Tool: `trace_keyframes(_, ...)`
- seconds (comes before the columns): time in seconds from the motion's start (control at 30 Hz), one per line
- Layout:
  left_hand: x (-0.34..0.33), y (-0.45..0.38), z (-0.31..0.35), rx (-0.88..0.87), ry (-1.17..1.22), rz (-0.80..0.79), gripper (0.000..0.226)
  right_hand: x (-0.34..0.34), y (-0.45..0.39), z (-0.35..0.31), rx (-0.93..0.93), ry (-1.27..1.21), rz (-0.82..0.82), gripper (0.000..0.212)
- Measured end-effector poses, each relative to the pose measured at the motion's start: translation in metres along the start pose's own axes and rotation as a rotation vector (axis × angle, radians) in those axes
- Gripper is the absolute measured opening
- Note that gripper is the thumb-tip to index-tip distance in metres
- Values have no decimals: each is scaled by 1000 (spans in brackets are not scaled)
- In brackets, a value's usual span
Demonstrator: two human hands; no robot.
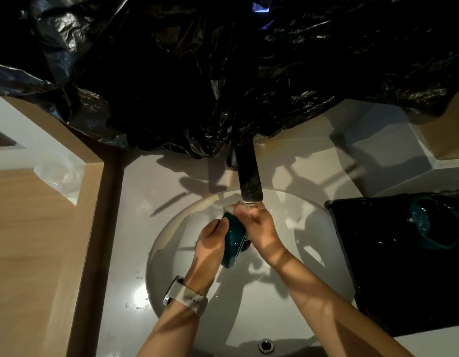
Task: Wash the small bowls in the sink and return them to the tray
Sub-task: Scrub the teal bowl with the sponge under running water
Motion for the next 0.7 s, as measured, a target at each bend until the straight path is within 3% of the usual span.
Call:
trace_keyframes(0.1,0,-4,1,34,-13,-2,30,-12,4,-19,106,75,-77,29)
trace_keyframes(0.2,-2,-4,7,44,-4,-16,24,-2,-17,-9,-85,-62,4,36)
trace_keyframes(0.3,3,-12,6,62,20,44,21,8,-8,1,-173,-103,76,8)
trace_keyframes(0.47,2,-7,-12,172,246,90,40,8,48,-4,65,-74,133,12)
trace_keyframes(0.7,-1,-8,-24,321,522,198,42,-10,63,-18,343,194,-110,36)
Point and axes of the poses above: each hand's wrist, its own y-axis away from the middle knuckle, its own x-axis out of the back of the hand, z = x × y, the point moved 5 cm from there along -y, towards the middle knuckle, and after that the axes turned 2 degrees about z, right-handed, at the moved point
